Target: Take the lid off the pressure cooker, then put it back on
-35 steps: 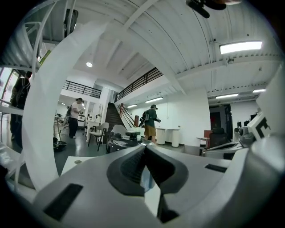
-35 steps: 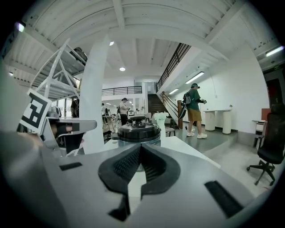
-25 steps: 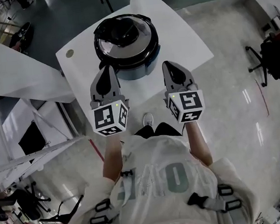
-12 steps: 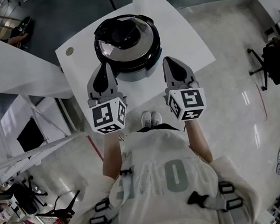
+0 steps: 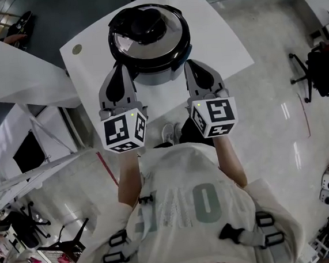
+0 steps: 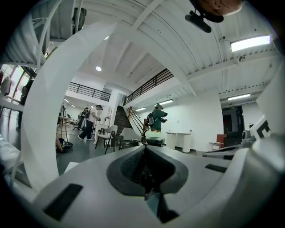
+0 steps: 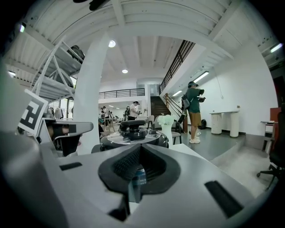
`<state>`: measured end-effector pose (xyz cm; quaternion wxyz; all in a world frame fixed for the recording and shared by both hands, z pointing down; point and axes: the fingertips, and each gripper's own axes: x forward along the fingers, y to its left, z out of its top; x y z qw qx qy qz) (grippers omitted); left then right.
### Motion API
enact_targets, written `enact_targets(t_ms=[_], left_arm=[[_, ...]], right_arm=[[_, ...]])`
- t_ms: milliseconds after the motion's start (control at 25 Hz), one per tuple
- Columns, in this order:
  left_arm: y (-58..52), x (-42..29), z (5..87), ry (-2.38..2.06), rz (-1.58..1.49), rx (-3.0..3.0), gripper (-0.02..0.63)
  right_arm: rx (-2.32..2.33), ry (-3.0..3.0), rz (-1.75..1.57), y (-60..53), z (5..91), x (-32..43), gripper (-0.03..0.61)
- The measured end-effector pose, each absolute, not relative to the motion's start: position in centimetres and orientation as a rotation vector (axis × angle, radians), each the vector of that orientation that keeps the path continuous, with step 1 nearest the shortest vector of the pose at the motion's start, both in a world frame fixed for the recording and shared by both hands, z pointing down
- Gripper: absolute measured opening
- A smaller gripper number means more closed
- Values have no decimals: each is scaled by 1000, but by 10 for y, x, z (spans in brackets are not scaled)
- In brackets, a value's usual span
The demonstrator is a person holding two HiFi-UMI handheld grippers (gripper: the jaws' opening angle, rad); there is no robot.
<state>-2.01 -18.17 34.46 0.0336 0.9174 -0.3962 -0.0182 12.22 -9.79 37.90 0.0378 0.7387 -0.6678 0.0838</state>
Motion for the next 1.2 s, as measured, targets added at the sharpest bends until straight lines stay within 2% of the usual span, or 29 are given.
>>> enact_targets(t_ms=[280,720,1200], left_arm=[[-188,-27,337,-1314,-49,2813,18],[-205,-75,331,-1808,-89,2524,18],[-172,-52,333,-2140,-153,2309,18]], right_arm=[[2233,-2101,173,-118,359,130,9],[2059,-2238,105,-170,346,187,9],[1833,-2456,88,-190,355,234,9]])
